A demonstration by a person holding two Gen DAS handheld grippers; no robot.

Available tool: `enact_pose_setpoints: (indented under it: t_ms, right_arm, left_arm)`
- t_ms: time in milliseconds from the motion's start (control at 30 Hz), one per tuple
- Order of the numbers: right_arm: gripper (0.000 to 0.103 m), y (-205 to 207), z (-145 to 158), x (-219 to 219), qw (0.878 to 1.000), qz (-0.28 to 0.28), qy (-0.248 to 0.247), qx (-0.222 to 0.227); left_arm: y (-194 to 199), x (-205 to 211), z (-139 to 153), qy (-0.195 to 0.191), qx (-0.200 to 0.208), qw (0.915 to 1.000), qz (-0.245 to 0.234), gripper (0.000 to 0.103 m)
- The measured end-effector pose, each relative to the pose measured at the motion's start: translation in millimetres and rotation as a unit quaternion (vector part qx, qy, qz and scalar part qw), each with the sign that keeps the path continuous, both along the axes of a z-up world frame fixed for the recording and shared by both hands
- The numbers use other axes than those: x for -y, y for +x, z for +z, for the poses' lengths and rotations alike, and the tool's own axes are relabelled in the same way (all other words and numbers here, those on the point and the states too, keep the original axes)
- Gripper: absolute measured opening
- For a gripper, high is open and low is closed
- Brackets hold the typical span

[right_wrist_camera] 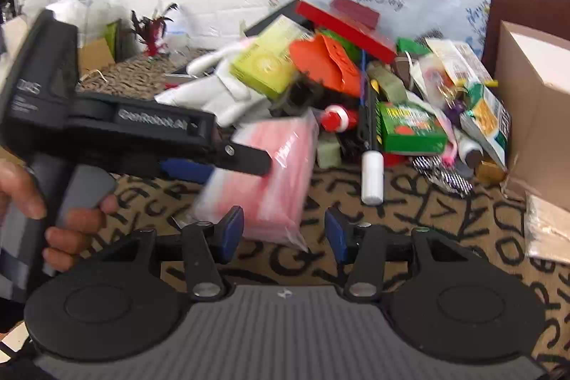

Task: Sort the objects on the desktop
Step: 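Grasp the zip bag of pink items with the right gripper, then carry the pink zip bag into the tan box and release it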

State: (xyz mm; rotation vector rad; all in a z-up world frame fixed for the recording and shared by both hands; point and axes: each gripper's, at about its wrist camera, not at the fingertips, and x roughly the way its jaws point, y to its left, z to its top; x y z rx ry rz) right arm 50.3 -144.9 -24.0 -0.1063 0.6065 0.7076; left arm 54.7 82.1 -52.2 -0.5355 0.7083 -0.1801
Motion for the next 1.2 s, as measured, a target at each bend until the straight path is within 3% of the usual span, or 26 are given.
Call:
enact_pose_setpoints:
  t_ms: [67,200,267,367,433,733,967,1200]
  right_arm:
    - [0.049,5.3,0.7,-3.5,1.0,-0.007,-0.005,0.002]
    - [0.049,20.7,-4.5,-14.2,1.0,-0.006,0.008,-0.01]
    - [0.049,27.9,-10.1,-15.2,0.999,0.0,0.035,-0.031]
    - [0.047,38.4,-19.9,-9.2,0.992,-0.002,0.091,-0.087]
    - [0.039,39.0,-21.9,-3.7,0.988,-0.003,0.111,-0.11]
    - [0.021,5.1,-0.1,7.6,0.998,0.011,0.052,-0.035]
    - [0.018,-8.4,26.8,45.3,0.997,-0.016,0.074,0.015]
    - [0.018,-0.7,64.3,91.1,0.99,-0.072,0.093,0.078]
  left_arm:
    - [0.9,1.4,-0.1,-0.006,0.001,1.0,-0.008,0.065]
    - [0.0,3.5,-1.3,0.004,0.004,1.0,-0.003,0.068]
    - [1.2,1.1,-3.3,0.006,0.005,1.0,0.0,0.071]
    - [2.3,-0.6,-4.5,0.002,0.007,0.9999,-0.008,0.063]
    - [-0.2,2.0,-2.0,0.007,0.007,0.9999,-0.011,0.06]
    - [-16.0,27.5,20.6,0.033,0.017,0.9991,-0.022,0.047]
    - [-14.6,63.8,53.8,0.048,0.068,0.9949,-0.056,0.045]
    - [19.7,113.4,92.8,0.056,0.123,0.985,-0.107,0.045]
